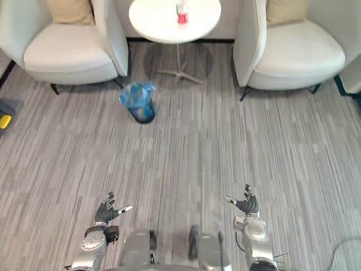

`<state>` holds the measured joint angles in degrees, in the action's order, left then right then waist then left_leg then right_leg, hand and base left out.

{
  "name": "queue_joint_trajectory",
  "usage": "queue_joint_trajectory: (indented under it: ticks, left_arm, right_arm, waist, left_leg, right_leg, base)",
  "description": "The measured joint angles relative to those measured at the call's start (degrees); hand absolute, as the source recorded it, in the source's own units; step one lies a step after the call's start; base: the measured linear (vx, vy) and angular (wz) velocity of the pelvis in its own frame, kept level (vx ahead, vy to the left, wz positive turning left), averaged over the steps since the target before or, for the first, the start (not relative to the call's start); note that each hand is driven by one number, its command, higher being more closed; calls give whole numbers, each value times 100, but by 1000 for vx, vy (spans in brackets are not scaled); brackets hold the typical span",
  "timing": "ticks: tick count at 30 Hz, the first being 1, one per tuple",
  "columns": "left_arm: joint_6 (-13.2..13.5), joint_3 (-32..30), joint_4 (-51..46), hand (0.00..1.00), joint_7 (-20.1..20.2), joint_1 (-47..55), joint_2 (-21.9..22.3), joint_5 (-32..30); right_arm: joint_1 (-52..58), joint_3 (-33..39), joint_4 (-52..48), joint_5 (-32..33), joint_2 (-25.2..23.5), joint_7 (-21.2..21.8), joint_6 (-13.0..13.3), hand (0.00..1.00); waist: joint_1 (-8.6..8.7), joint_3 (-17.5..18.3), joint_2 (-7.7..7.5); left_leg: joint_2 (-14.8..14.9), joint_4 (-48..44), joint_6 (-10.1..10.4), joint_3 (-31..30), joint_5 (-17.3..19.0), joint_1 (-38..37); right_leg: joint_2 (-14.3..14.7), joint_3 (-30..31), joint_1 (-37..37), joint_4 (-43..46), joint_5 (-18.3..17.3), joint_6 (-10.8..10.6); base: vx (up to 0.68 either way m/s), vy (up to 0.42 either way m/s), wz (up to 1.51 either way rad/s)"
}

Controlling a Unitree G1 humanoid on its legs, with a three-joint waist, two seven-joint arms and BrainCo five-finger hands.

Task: Gather rubbish on tea table into small bin, then transfer packed bag to large trash can.

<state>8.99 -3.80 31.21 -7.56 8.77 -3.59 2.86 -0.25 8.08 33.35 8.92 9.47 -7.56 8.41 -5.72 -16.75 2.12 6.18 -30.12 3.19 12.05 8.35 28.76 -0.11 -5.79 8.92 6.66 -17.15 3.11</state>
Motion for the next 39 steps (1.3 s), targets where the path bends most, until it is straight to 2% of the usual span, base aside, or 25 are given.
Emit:
queue_joint_trajectory:
  ticks: [1,2,3,4,5,6,8,9,11,14,16,17,18,19,20,21,22,24,26,28,29,30,33,36,39]
  left_arm:
    - [5,-4,3,0,-6,176,15,1]
    - [0,15,28,0,-9,322,-9,1]
    - [-14,40,113,0,-10,375,-46,3]
    - [-78,42,196,0,-18,368,-65,5]
    - [-85,92,189,0,-17,348,-75,14]
    - [-91,219,195,0,-6,283,-130,42]
    - [-126,232,192,0,-13,183,-138,75]
    - [-124,233,188,0,-20,139,-135,119]
    - [-87,228,145,0,-21,115,-148,177]
    - [-76,214,257,0,-22,-235,-217,221]
    - [-85,207,321,0,-26,-365,-234,219]
    - [-86,201,330,0,-34,-370,-224,216]
    - [-83,187,420,0,-35,-382,-174,209]
    - [-91,163,468,0,-36,-429,-185,206]
    - [-100,163,513,0,-35,-464,-153,206]
    - [-104,161,527,0,-34,-466,-52,208]
    - [-82,154,507,0,-33,-420,48,211]
    - [-80,158,481,0,-31,-380,78,216]
    - [-81,193,476,0,-21,-374,87,216]
    - [-82,204,486,0,-23,-359,111,216]
    - [-82,240,489,0,-21,-268,145,216]
    - [-83,291,513,0,-23,-172,159,216]
    - [-88,291,537,0,-26,-224,57,211]
    - [-89,294,540,0,-33,-117,36,210]
    - [-92,347,547,0,-30,59,-91,202]
  right_arm:
    - [22,12,189,0,27,-3,-4,0]
    - [66,13,298,-1,23,-2,-10,0]
    - [84,12,417,-1,-28,-3,-25,0]
    - [185,19,459,-7,-98,5,-55,0]
    - [229,33,460,-7,-119,5,-59,0]
    - [271,34,461,-7,-162,5,-65,0]
    - [287,16,458,-13,-218,16,-79,0]
    - [293,-39,458,-34,-230,22,-83,0]
    - [299,-200,425,-58,-212,29,-56,0]
    - [303,-202,477,-57,-136,34,-14,0]
    - [339,-127,591,-57,-55,20,-38,0]
    - [365,-101,592,-59,5,5,-88,0]
    - [283,-63,590,-61,91,3,-116,0]
    - [184,-16,552,-63,77,2,-107,0]
    - [174,37,518,-63,82,3,-106,0]
    - [270,35,385,-62,114,-5,-107,0]
    - [328,4,202,-63,58,-7,-96,0]
    - [316,18,-76,-61,-18,-30,-66,0]
    - [227,15,-329,-60,-64,-61,32,0]
    - [154,52,-375,-61,-60,-121,27,0]
    - [227,65,-406,-63,-10,-130,16,0]
    - [330,162,-478,-63,9,-144,3,0]
    - [463,221,-565,-169,-101,-228,-11,0]
    - [345,94,-789,-319,-105,-232,6,0]
    - [282,-292,-1226,-519,-122,-210,40,0]
  waist:
    - [-35,92,10]
    - [-101,245,81]
    - [-163,350,-108]
    - [-130,464,-354]
    - [-114,489,-416]
    - [-71,458,-490]
    - [55,433,-492]
    - [82,402,-416]
    - [204,436,-217]
    - [485,408,-106]
    - [590,391,-117]
    - [662,397,-77]
    - [591,413,119]
    - [533,392,87]
    - [528,390,87]
    - [577,373,72]
    - [503,322,3]
    - [451,302,-43]
    - [341,289,-104]
    - [306,299,-56]
    - [331,367,81]
    - [337,444,301]
    - [330,377,-84]
    - [321,367,-113]
    - [356,346,-138]
  left_leg:
    - [-111,708,6,-209,-125,11]
    - [-127,568,-261,-300,-284,63]
    - [-223,215,-454,-242,-408,87]
    - [-377,2,-683,-74,-96,-3]
    - [-449,-37,-732,-42,59,-99]
    - [-548,-75,-797,-21,365,-443]
    - [-648,63,-856,-37,736,-1223]
    - [-643,390,-853,-54,849,-1912]
    - [-549,974,-859,-175,871,-2718]
    - [-369,1440,-842,-557,875,-3314]
    - [-311,1563,-563,-799,907,-3570]
    - [-193,1551,-336,-1026,1025,-3767]
    - [71,1347,-135,-1126,947,-3714]
    - [80,970,113,-1183,712,-3532]
    - [52,599,154,-1225,488,-3422]
    - [31,-370,116,-1190,-177,-3153]
    - [257,-1493,88,-994,-151,-2756]
    - [491,-2250,-17,-470,223,-2260]
    - [474,-1896,-175,-110,361,-1783]
    - [337,-267,-22,241,291,-1518]
    - [297,717,50,212,-325,-1543]
    - [312,1161,-359,240,-685,-1596]
    - [-92,1432,-365,226,-663,-1779]
    - [-236,1501,-475,280,-470,-1919]
    - [-333,1634,-519,327,-285,-2293]
  right_leg:
    - [1,140,209,-29,-277,-79]
    - [-28,281,307,129,-566,-218]
    - [-189,428,284,498,-784,-392]
    - [-482,466,-47,1471,-798,-552]
    - [-581,486,-266,2090,-669,-777]
    - [-703,612,-757,3577,-36,-1354]
    - [-820,592,-1410,5355,-17,-1352]
    - [-839,380,-1684,5729,-111,-953]
    - [-828,-219,-2229,5424,-250,-675]
    - [-544,-433,-3049,3099,-80,-718]
    - [-387,-141,-3164,1258,1054,-737]
    - [-277,18,-2982,760,2380,-580]
    - [-86,-69,-2912,894,2197,-324]
    - [-124,-132,-2932,1120,1975,-251]
    - [-161,-218,-2829,1190,1844,-220]
    - [-256,-362,-2382,1140,1604,-204]
    - [-278,-430,-1781,906,1478,-157]
    - [-292,-453,-1122,563,1436,-92]
    - [-371,-437,-805,300,1434,-96]
    - [-435,-438,-604,211,1265,-352]
    - [-347,-448,-520,223,1116,-464]
    - [-200,-405,-411,279,788,-627]
    - [-611,-318,-449,535,563,-763]
    - [-760,-68,-612,982,478,-857]
    - [-886,375,-1190,2578,443,-915]
  base:
    - [775,224,-78]
    - [690,252,-83]
    - [926,280,-55]
    - [804,210,-24]
    - [963,231,0]
    - [637,160,0]
    - [760,148,-10]
    - [712,109,-21]
    - [619,50,-1]
    - [606,-48,64]
    - [624,-154,100]
    - [668,-199,55]
    - [776,-240,45]
    - [619,-200,18]
    - [582,-212,57]
    - [573,-211,77]
    - [548,-184,67]
    - [484,-116,23]
    - [465,-57,-12]
    - [318,35,-18]
    - [321,89,2]
    - [365,133,21]
    - [231,77,19]
    - [148,62,-6]
    - [98,52,-13]
